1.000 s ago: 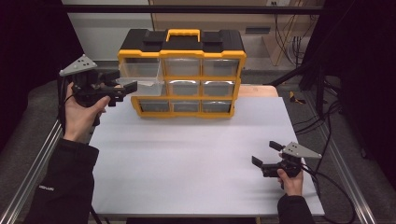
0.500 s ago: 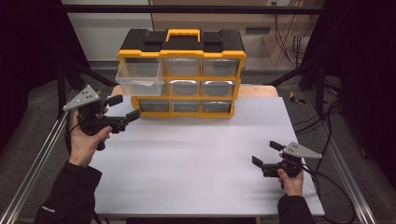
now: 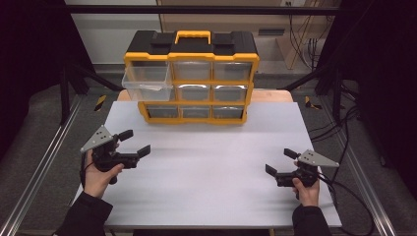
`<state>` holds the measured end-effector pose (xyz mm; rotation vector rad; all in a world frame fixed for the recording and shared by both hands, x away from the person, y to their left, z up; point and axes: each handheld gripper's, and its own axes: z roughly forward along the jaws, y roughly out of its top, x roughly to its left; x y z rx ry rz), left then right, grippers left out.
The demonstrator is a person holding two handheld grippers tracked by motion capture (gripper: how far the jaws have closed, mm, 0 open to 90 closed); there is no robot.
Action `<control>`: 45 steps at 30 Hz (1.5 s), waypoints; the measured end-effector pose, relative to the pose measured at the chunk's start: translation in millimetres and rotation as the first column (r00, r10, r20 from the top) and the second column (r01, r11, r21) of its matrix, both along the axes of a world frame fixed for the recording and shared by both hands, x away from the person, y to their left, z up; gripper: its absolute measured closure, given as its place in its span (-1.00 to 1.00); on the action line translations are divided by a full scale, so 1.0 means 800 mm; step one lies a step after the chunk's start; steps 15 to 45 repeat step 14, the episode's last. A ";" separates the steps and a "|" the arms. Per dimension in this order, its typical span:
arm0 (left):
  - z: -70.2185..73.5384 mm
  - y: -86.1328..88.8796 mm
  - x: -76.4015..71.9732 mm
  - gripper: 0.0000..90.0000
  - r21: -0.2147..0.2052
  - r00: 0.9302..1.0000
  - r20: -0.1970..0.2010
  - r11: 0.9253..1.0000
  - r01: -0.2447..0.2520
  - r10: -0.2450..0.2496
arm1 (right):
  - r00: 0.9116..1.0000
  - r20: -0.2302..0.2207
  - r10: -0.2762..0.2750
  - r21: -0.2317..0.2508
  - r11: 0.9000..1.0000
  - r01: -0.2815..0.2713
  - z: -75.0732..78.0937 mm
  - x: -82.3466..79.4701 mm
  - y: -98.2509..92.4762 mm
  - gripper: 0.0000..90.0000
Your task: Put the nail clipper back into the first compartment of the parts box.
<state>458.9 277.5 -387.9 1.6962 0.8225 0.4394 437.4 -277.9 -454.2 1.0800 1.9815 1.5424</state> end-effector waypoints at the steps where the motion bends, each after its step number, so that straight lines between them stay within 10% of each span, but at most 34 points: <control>1: -0.008 0.001 -0.001 -0.86 -0.005 1.000 -0.006 1.000 -0.001 0.001 | 1.000 0.001 0.001 -0.001 1.000 -0.001 0.000 0.000 0.000 -0.99; 14: -0.059 0.018 -0.013 -0.90 0.005 0.998 -0.054 1.000 -0.027 0.027 | 1.000 0.004 0.001 -0.001 1.000 -0.001 0.000 0.000 0.000 -0.99; 45: -0.059 0.018 -0.013 -0.90 0.005 0.998 -0.054 1.000 -0.027 0.027 | 1.000 0.004 0.001 -0.001 1.000 -0.001 0.000 0.000 0.000 -0.99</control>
